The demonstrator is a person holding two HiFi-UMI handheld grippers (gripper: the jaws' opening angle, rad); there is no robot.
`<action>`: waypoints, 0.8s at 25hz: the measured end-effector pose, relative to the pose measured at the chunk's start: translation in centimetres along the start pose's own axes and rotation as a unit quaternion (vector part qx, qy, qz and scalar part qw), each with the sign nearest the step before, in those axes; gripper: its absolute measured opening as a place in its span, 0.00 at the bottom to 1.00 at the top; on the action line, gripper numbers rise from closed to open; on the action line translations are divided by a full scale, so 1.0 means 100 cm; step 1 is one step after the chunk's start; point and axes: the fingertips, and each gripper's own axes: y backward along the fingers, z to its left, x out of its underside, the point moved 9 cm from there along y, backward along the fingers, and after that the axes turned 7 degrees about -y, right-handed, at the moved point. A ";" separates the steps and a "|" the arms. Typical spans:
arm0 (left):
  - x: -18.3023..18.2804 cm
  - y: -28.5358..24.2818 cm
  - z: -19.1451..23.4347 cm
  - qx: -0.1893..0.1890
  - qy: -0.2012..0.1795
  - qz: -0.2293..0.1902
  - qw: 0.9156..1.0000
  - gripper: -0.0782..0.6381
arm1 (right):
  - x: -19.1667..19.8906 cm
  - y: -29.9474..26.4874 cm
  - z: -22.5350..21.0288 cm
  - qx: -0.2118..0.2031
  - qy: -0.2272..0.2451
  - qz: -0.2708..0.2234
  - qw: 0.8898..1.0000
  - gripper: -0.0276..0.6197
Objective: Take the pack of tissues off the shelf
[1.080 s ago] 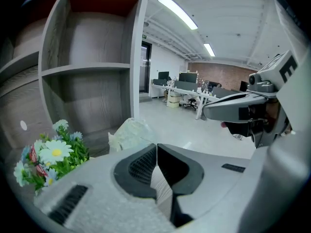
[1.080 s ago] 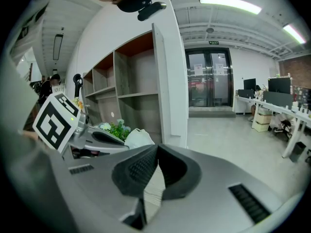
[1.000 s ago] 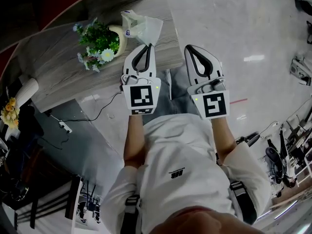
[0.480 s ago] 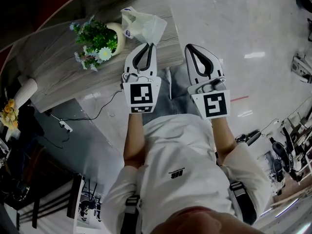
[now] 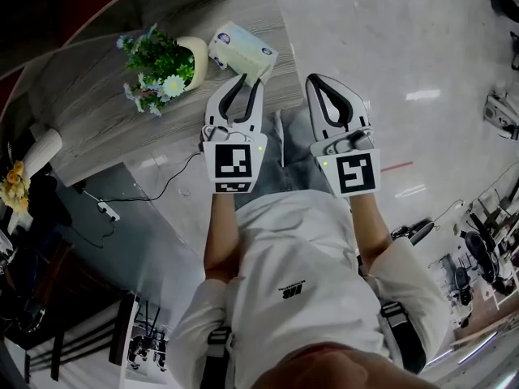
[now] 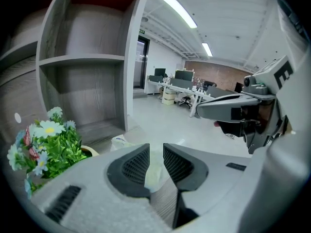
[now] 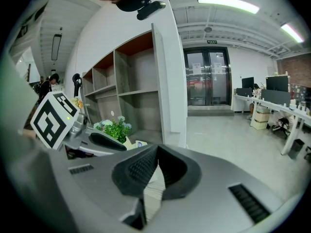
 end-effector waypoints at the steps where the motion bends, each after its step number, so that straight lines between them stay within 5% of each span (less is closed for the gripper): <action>1: -0.001 0.002 0.001 -0.003 0.000 -0.002 1.000 0.24 | 0.000 0.000 0.000 0.000 0.001 -0.001 1.000 0.08; 20: -0.014 0.034 0.009 -0.048 0.008 -0.027 0.998 0.24 | -0.005 0.000 0.011 -0.041 0.028 0.001 0.999 0.08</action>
